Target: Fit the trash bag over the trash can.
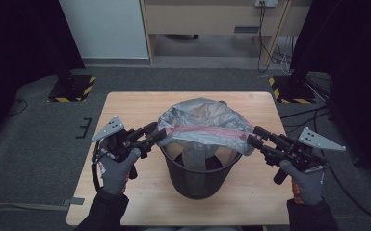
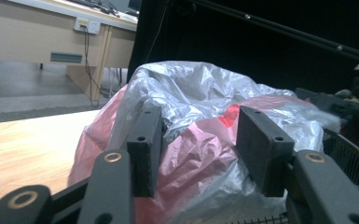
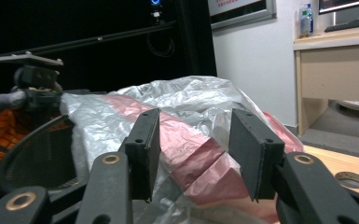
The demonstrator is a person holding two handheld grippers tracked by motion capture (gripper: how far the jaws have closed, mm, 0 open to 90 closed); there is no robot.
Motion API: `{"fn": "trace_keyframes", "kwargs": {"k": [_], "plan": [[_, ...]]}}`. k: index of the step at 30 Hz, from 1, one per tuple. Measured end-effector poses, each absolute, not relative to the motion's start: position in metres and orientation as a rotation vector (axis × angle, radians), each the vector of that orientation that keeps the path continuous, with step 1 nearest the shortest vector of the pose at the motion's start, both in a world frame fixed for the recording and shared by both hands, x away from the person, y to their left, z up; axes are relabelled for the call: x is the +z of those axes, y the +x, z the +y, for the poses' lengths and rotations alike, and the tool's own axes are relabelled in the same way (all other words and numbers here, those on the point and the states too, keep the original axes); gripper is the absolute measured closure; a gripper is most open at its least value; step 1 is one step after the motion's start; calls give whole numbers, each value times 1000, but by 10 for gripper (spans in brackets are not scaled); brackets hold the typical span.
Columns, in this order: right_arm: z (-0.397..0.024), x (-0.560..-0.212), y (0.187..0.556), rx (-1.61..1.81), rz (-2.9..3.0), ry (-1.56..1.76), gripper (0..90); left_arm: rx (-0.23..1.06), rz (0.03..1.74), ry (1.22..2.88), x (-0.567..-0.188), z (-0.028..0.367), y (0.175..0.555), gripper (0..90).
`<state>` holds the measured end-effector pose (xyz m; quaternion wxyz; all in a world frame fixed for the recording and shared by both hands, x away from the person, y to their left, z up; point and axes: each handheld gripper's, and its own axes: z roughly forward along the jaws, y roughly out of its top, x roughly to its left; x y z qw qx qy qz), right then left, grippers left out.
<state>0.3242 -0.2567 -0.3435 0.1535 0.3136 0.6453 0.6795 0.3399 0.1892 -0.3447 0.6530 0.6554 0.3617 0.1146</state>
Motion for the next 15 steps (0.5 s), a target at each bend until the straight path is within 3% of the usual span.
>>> {"fn": "trace_keyframes", "kwargs": {"k": [4,8,15], "plan": [[-255,-346,319,1909,1902,884,639,260,834,1458,-347,190,333,545],[-254,-348,317,1902,1909,886,827,284,846,1459,-344,190,324,582],[-252,-346,314,1862,1923,858,869,268,829,1458,-344,193,309,624]]}}
